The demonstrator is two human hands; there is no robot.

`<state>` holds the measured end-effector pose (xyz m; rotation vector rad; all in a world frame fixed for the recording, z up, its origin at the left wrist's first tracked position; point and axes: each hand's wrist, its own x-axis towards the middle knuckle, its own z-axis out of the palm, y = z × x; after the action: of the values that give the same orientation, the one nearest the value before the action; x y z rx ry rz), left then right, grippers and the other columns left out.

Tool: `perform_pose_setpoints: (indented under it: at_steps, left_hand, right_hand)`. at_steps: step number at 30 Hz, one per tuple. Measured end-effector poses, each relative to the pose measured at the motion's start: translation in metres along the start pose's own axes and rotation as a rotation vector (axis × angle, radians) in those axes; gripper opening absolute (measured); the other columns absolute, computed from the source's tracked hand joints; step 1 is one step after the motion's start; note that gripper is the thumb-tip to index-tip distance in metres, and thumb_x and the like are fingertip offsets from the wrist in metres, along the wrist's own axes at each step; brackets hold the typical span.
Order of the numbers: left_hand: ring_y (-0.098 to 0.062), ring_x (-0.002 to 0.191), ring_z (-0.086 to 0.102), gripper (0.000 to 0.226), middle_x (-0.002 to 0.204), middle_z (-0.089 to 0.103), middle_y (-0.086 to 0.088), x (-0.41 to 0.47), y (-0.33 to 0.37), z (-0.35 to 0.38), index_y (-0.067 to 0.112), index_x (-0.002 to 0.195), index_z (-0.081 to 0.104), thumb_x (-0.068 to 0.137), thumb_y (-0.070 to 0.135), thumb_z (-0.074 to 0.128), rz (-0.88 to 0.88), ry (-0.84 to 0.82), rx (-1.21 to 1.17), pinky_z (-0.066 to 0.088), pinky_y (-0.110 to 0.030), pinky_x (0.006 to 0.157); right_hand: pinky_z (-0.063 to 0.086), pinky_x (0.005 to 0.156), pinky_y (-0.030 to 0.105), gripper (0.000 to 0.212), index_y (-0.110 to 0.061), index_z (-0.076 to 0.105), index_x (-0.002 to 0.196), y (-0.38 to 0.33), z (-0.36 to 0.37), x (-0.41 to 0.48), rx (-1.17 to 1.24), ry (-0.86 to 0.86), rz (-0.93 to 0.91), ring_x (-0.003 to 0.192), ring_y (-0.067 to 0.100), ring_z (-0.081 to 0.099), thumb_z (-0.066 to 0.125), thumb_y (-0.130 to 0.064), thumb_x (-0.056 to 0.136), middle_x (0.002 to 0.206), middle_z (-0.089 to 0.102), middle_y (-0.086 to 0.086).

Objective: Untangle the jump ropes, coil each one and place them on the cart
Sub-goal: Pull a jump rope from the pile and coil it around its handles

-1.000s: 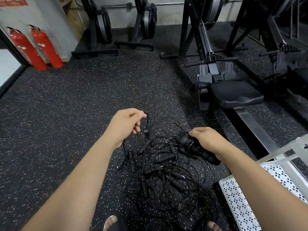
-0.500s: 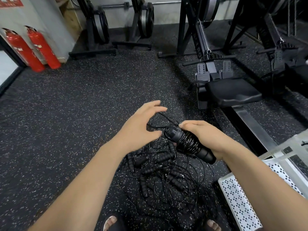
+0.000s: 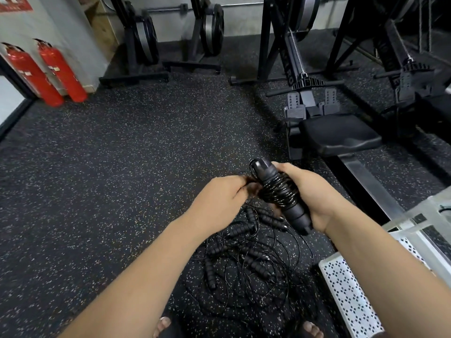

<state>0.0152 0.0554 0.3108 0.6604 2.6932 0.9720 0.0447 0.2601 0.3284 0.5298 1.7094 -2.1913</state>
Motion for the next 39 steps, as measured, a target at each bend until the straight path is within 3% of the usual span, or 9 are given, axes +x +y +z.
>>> perform_pose_setpoints:
  at_steps: [3,7,11,20,23,28,31,35,39]
  left_hand:
    - [-0.019,0.063,0.058,0.031,0.082,0.069,-0.002,-0.001,0.010,0.010,0.016,0.090,0.064,0.113,0.028,0.046,-0.106,-0.044,0.033,0.043,-0.034,0.056]
    - [-0.026,0.064,0.058,0.034,0.079,0.067,-0.007,0.000,0.015,0.017,0.015,0.082,0.059,0.111,0.028,0.047,-0.241,-0.002,0.018,0.039,-0.034,0.055]
    - [-0.021,0.062,0.056,0.038,0.075,0.061,-0.003,0.003,0.014,0.011,0.022,0.071,0.050,0.109,0.022,0.049,-0.322,0.040,0.004,0.038,-0.033,0.053]
    - [-0.014,0.054,0.059,0.028,0.070,0.069,0.003,-0.004,0.024,0.022,0.025,0.103,0.068,0.116,0.027,0.043,-0.297,-0.098,-0.453,0.046,-0.023,0.054]
    - [-0.017,0.060,0.062,0.032,0.080,0.077,-0.006,-0.007,0.026,0.020,0.023,0.095,0.069,0.115,0.035,0.047,-0.244,-0.108,-0.443,0.048,-0.031,0.063]
    - [-0.009,0.059,0.064,0.024,0.085,0.081,0.001,-0.011,0.036,0.015,0.021,0.112,0.072,0.115,0.028,0.049,-0.184,-0.003,-0.506,0.047,-0.028,0.061]
    - [-0.005,0.062,0.069,0.024,0.085,0.082,0.005,-0.016,0.036,0.015,0.025,0.111,0.073,0.115,0.028,0.050,-0.160,-0.014,-0.450,0.047,-0.021,0.060]
    - [-0.003,0.066,0.070,0.023,0.083,0.081,0.010,-0.018,0.031,0.020,0.027,0.108,0.075,0.113,0.029,0.053,-0.134,0.008,-0.406,0.050,-0.026,0.065]
    - [-0.011,0.082,0.073,0.022,0.088,0.079,0.012,-0.017,0.025,0.021,0.033,0.107,0.078,0.110,0.040,0.058,-0.070,0.124,-0.375,0.059,-0.040,0.081]
  right_hand:
    - [0.057,0.050,0.034,0.050,0.000,0.069,0.119,0.001,0.002,-0.001,-0.062,0.109,-0.041,0.062,0.030,0.068,0.075,-0.045,0.099,0.088,0.072,0.018]
    - [0.056,0.065,0.036,0.086,-0.003,0.067,0.128,-0.003,0.000,-0.007,-0.152,-0.060,0.011,0.080,0.028,0.064,0.094,-0.063,0.072,0.100,0.070,0.016]
    - [0.047,0.069,0.035,0.063,-0.013,0.074,0.126,-0.006,-0.004,-0.012,-0.127,-0.259,-0.010,0.074,0.017,0.060,0.100,-0.015,0.069,0.097,0.071,0.010]
    - [0.059,0.072,0.027,0.041,-0.005,0.077,0.113,-0.005,-0.001,-0.006,0.014,-0.108,-0.230,0.082,0.020,0.069,0.089,-0.013,0.075,0.098,0.073,0.015]
    - [0.058,0.072,0.028,0.052,-0.015,0.079,0.118,-0.004,-0.003,-0.005,-0.040,0.005,-0.301,0.087,0.021,0.072,0.095,-0.017,0.068,0.099,0.080,0.009]
    - [0.060,0.098,0.040,0.076,-0.035,0.069,0.128,0.000,-0.006,0.001,-0.262,0.089,-0.430,0.106,0.020,0.079,0.106,-0.035,0.061,0.115,0.082,-0.002]
    - [0.059,0.086,0.036,0.094,-0.032,0.064,0.135,-0.002,-0.008,0.001,-0.358,0.045,-0.320,0.093,0.012,0.079,0.105,-0.054,0.053,0.113,0.081,-0.003]
    - [0.065,0.084,0.039,0.076,-0.033,0.069,0.123,-0.001,-0.005,-0.004,-0.416,0.076,-0.286,0.093,0.013,0.080,0.096,-0.067,0.060,0.108,0.081,-0.005]
    - [0.062,0.064,0.031,0.070,-0.019,0.070,0.121,-0.007,-0.004,-0.004,-0.170,0.020,-0.166,0.080,0.017,0.079,0.092,-0.053,0.065,0.103,0.080,0.004]
